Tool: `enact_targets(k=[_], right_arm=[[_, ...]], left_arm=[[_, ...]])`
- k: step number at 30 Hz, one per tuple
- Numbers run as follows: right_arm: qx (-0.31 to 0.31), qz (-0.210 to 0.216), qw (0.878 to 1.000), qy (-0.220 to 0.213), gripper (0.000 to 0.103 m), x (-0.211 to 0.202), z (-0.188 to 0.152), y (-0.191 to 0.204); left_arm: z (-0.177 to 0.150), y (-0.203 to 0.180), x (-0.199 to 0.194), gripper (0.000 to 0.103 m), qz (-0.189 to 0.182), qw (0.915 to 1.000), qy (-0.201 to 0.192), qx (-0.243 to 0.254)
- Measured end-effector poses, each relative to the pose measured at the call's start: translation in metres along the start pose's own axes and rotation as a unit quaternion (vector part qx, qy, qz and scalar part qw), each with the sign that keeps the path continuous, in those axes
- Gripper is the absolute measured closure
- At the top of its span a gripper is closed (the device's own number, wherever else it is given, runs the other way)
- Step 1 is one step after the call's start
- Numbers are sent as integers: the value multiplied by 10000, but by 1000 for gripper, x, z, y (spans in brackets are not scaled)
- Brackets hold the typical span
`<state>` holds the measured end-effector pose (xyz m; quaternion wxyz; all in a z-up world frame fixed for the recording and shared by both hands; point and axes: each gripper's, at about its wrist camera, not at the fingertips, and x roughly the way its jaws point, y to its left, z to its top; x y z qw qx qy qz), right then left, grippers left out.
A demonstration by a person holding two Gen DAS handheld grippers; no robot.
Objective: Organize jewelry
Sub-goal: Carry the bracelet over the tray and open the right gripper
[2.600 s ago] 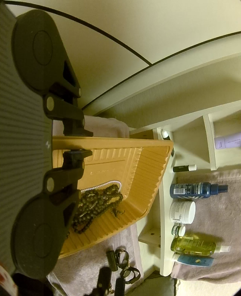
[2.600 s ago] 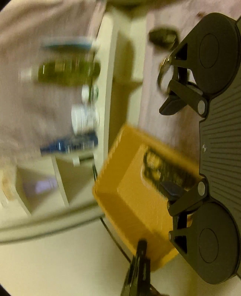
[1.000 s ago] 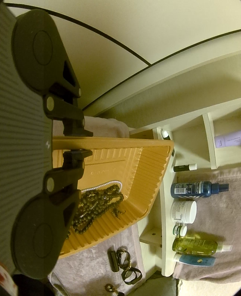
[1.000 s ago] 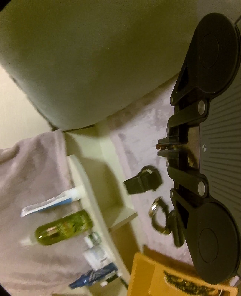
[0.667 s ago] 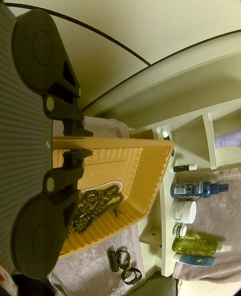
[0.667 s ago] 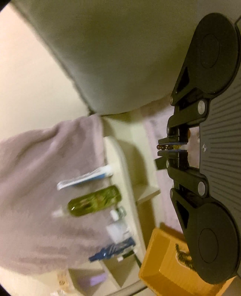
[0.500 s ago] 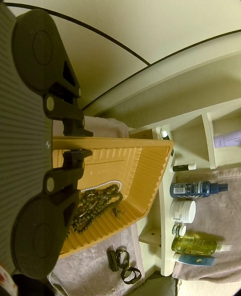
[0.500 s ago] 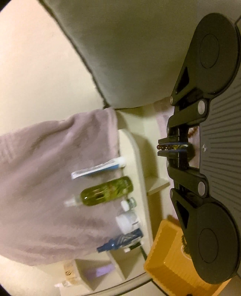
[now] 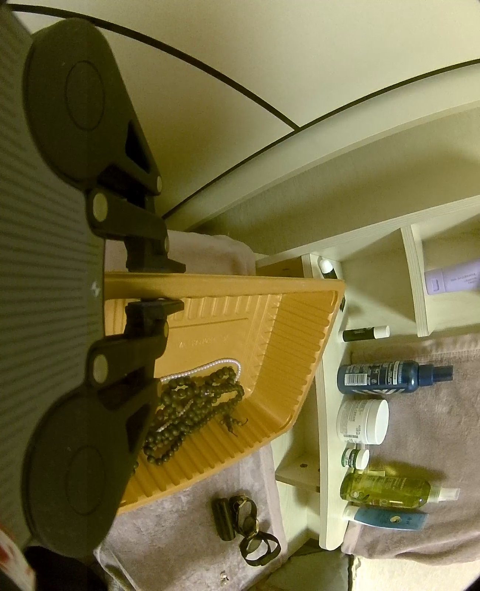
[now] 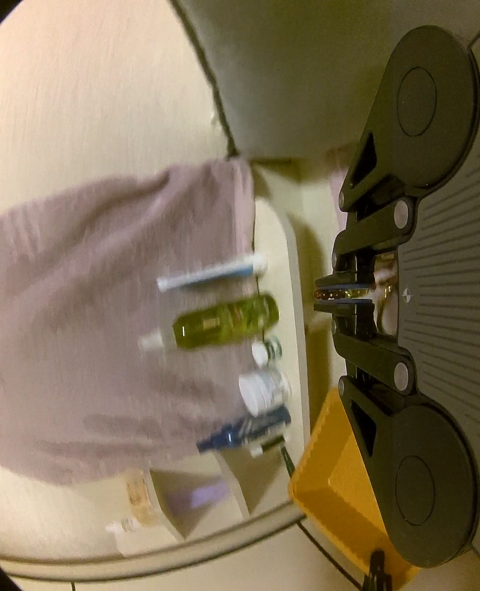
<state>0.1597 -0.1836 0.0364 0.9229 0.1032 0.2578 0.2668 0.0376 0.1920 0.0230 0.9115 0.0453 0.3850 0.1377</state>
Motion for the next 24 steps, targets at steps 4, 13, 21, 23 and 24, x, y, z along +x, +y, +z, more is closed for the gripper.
enact_targets(k=[4,13,21,23,24], right_arm=[[-176,511,9985,64,98,13,-1,36],[-492,1627,9842,495,98,58,-17,121],[-675,2093,9707,965,98,90,-34,169],[-721,2107,9690,1073,98,98,-39,175],[-725,2122,9679,1137,98,101,-41,177]], left_arm=[[0,0,-1,91,-5,10000,1,-14],[0,0,-1,91,-16,10000,6,-5],[0,0,-1,91,-29,10000,3,-4],[0,0,-1,91,-29,10000,1,-5],[0,0,-1,91,-30,10000,2,-3]])
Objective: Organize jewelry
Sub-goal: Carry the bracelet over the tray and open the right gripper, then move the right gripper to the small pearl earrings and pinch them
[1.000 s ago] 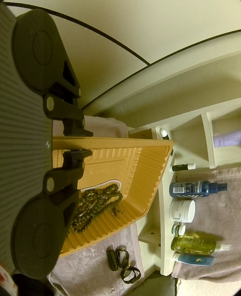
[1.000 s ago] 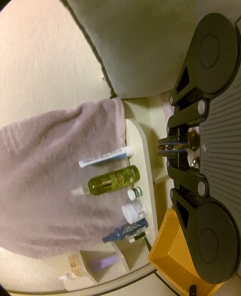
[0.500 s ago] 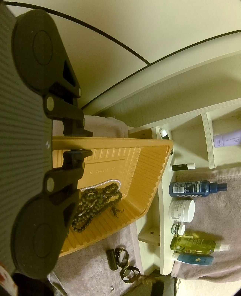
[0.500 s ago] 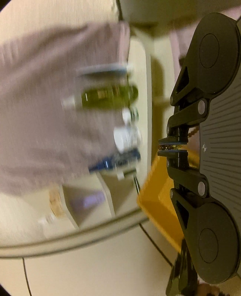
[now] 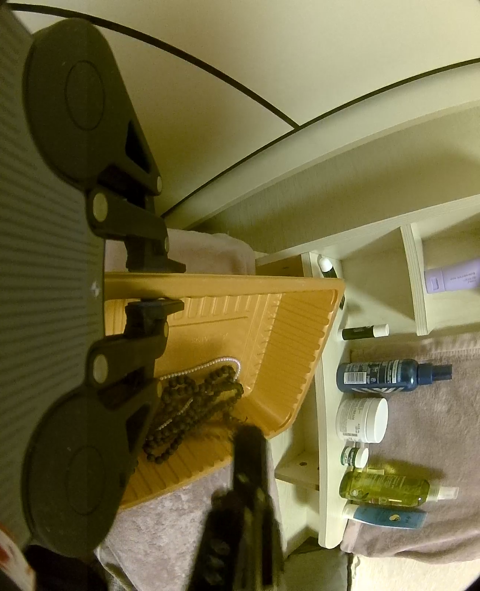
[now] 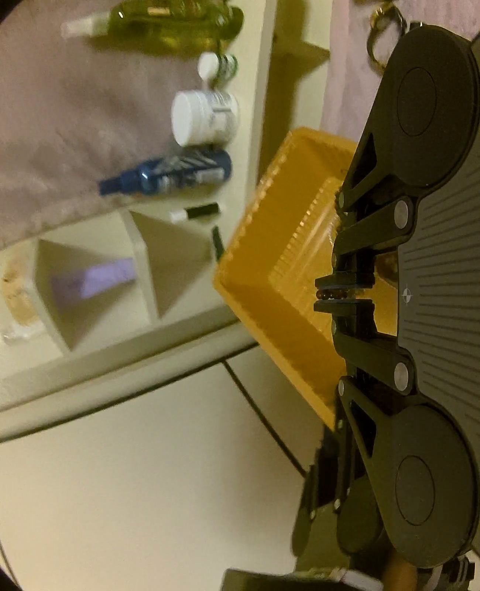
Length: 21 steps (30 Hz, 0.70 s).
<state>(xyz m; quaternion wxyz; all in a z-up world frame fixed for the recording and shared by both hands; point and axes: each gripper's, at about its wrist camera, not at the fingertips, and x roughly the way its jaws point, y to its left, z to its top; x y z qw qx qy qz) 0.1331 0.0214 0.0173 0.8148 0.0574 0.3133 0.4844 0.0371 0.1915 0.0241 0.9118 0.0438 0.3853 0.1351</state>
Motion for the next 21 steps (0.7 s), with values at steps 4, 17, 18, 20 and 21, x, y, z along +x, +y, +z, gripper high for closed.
enact_targets(k=[4,17,18,20,21], right_arm=[[87,56,9999,107,98,9,-4,-1],[521,-778,9953,-253,60,-42,-14,-46],[588,-875,9940,-297,60,-48,-16,-51],[670,-1098,9910,-365,60,-63,-22,-60],[715,-1234,9890,-398,60,-71,-25,-66]], left_arm=[[0,0,0,91,-5,10000,1,4],[0,0,-1,91,-18,10000,-19,-11],[0,0,-1,91,-19,10000,-21,-14],[0,1,-1,91,-13,10000,-19,-13],[0,1,-1,91,-15,10000,-18,-11]])
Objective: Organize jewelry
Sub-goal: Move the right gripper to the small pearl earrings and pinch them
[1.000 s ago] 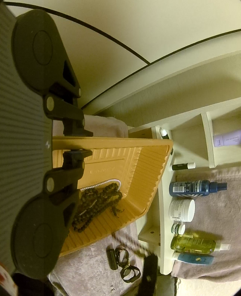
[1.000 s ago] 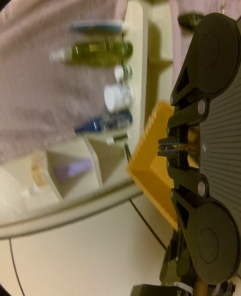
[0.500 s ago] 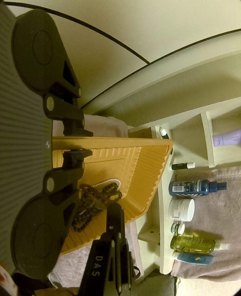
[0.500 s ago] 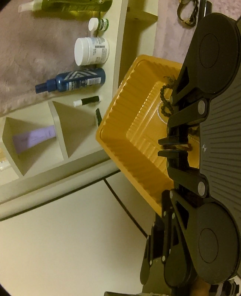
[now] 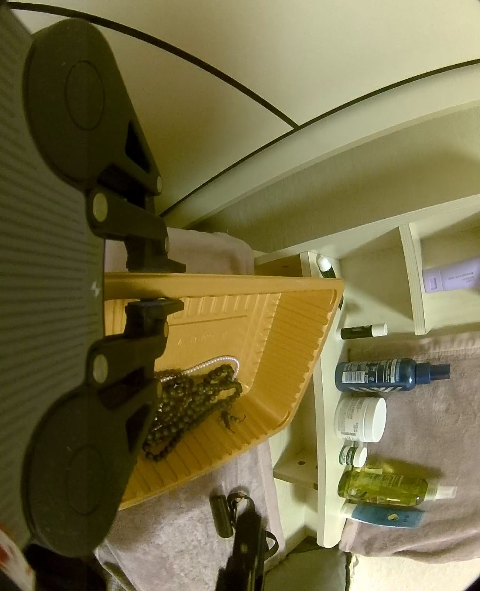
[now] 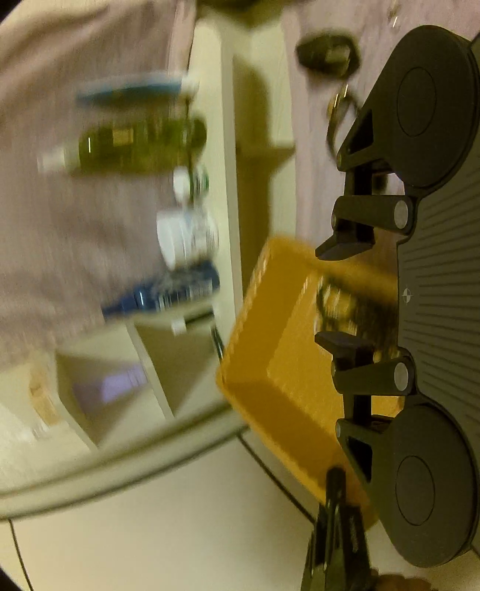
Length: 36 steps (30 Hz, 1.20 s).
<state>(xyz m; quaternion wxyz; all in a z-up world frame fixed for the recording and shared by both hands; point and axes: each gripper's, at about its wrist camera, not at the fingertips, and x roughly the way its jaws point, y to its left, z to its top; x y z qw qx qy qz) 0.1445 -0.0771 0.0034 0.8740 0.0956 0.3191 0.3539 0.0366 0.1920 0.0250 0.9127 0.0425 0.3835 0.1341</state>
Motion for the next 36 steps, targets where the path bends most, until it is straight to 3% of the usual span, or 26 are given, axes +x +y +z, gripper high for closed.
enact_targets(k=[7,15,24,36], right_arm=[[91,-1014,9942,-339,60,-43,-14,-44],[139,-1819,9831,-169,60,-73,-38,-90],[126,-2112,9774,25,60,-79,-66,-106],[-178,-2311,9727,138,60,-57,-67,-125]], left_arm=[[0,-1,0,91,5,10000,2,19],[0,-2,0,91,21,10000,1,48],[0,-2,0,91,33,10000,0,54],[0,-2,0,91,28,10000,2,59]])
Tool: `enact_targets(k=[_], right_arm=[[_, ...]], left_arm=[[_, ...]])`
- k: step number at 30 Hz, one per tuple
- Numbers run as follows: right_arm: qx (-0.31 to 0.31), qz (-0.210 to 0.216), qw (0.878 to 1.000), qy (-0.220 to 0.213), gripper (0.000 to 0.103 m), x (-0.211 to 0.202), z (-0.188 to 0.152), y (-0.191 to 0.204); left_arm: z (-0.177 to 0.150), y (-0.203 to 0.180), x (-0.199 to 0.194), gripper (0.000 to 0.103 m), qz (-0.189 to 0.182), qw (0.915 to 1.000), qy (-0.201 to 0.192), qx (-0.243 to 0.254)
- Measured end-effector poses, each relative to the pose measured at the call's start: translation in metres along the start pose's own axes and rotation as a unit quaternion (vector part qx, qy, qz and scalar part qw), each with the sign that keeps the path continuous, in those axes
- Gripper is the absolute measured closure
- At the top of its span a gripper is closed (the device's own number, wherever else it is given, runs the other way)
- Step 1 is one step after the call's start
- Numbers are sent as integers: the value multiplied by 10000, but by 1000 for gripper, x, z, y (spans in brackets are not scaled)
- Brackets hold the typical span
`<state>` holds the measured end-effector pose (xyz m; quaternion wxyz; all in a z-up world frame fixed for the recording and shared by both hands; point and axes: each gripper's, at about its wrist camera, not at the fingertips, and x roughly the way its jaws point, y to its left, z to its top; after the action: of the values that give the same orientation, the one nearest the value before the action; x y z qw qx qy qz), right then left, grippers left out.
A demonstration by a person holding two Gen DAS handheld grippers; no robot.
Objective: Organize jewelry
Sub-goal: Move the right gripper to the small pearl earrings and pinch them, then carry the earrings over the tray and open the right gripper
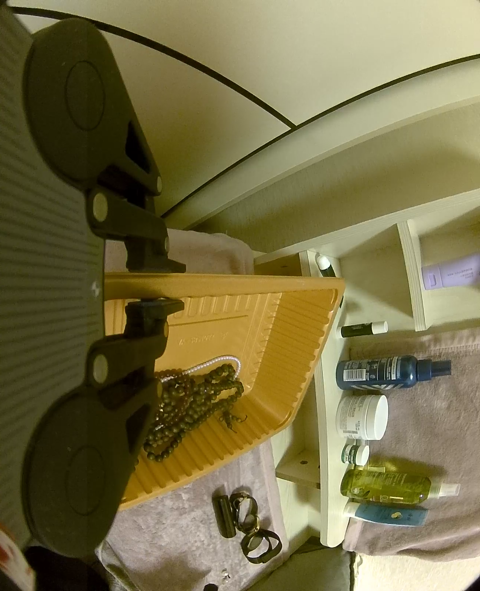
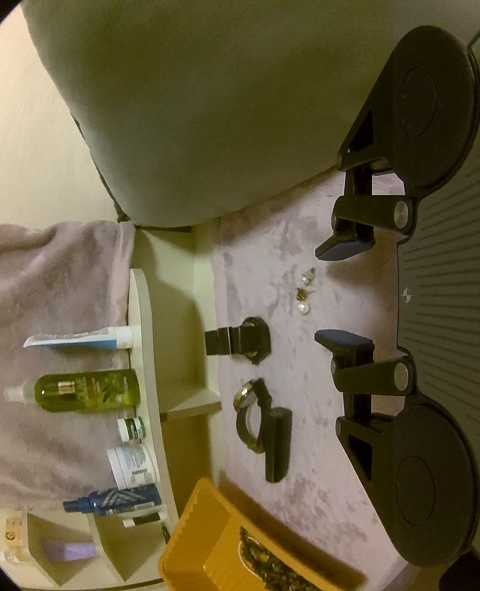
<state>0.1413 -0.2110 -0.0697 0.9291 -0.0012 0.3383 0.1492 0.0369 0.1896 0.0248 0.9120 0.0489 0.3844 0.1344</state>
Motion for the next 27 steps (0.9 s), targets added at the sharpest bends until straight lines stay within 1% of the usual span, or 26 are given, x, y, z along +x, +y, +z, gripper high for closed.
enact_targets(k=[5,7,9,14,17,18,20,23,27], right_arm=[[-159,-82,9998,34,61,14,4,-10],[-211,-85,9997,26,70,17,6,-13],[-351,-94,9993,13,74,19,8,-14],[-671,-46,9977,101,77,29,8,-12],[-883,-47,9960,128,81,33,5,-7],[-897,-30,9959,123,83,34,5,-7],[-914,-14,9957,123,86,35,5,-6],[-1018,49,9947,155,96,35,5,-3],[-953,15,9954,123,96,31,6,-1]], left_arm=[[0,0,0,91,4,10000,1,-7],[0,0,0,91,4,10000,1,-5],[0,0,0,91,4,10000,1,-6],[-1,0,0,91,3,10000,10,-10],[-1,1,0,91,6,10000,20,-12],[-1,1,0,91,3,10000,19,-15],[-1,1,0,91,7,10000,19,-8],[-1,1,0,91,6,10000,18,-11],[-1,1,0,91,4,10000,15,-12]])
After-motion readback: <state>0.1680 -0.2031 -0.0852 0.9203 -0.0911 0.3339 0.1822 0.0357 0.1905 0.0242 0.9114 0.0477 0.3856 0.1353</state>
